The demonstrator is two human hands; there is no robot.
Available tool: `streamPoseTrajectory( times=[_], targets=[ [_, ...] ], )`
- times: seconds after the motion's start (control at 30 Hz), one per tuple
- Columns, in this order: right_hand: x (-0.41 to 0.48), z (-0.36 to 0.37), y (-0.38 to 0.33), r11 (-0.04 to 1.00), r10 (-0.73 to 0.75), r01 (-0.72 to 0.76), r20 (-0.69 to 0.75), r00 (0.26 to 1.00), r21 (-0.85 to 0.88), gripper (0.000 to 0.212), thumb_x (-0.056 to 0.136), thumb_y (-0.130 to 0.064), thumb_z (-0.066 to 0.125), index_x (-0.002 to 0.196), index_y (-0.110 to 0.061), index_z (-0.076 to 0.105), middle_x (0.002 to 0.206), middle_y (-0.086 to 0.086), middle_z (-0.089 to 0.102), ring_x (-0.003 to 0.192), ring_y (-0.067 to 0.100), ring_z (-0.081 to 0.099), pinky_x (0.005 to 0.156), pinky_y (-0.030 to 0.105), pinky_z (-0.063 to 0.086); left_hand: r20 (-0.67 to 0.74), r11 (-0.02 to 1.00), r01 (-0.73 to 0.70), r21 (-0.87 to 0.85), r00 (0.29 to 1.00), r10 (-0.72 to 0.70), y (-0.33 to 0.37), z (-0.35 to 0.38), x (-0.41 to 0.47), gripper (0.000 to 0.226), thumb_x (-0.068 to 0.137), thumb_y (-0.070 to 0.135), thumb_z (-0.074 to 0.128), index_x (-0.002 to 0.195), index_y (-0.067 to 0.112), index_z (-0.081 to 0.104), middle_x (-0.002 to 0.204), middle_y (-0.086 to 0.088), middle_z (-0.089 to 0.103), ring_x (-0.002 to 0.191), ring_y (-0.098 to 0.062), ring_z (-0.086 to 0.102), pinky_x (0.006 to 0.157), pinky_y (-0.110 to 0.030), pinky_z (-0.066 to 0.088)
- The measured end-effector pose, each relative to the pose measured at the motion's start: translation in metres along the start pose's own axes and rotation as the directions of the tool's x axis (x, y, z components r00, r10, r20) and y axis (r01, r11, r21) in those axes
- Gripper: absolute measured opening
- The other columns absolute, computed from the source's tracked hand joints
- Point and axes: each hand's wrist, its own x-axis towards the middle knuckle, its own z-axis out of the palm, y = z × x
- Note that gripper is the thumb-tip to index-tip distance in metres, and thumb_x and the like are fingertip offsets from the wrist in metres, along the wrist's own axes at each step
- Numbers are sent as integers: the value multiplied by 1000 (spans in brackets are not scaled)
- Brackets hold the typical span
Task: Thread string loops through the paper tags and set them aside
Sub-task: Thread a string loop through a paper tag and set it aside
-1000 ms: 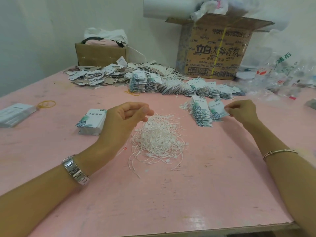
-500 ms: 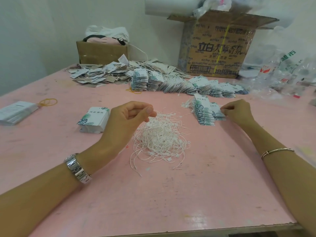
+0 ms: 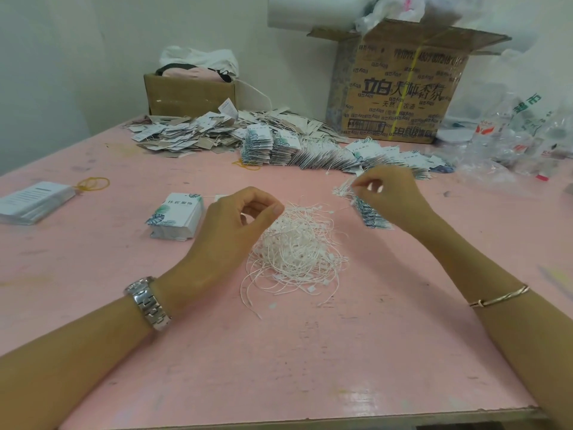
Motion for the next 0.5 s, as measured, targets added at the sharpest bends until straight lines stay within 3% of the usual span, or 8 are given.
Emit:
streamPoseTrajectory(
  times=[0.13,0.23,0.37,0.5],
  targets=[
    [-16,13,-39,966,-169,120,207,964,229,8,88,-24,72,91,-18,76,85,-5,70,65,-1,51,61,9,40,26,992,-48,114,999,45,1,-1,-4,4,91,36,68,87,36,70,85,14,64,67,7,52,59,-8,36],
    [-24,19,-50,932,-241,126,322,915,339,23,83,-44,70,90,-24,77,86,-8,68,70,6,50,63,15,38,56,984,-65,167,997,56,3,-1,-4,6,90,38,67,89,34,71,91,13,64,84,-2,56,66,-13,33],
    [-27,21,-56,902,-299,141,357,885,407,14,84,-40,72,90,-28,77,85,-11,67,72,10,49,63,16,35,78,980,-80,183,995,66,6,-1,-4,8,89,41,66,91,35,71,96,13,63,90,-4,55,70,-18,34],
    [-29,18,-58,878,-320,135,354,879,459,20,81,-42,72,92,-26,77,85,-10,67,73,13,48,62,18,35,104,981,-76,180,993,58,7,0,-6,21,84,53,62,91,35,72,98,11,61,95,-8,55,74,-25,37]
  ],
)
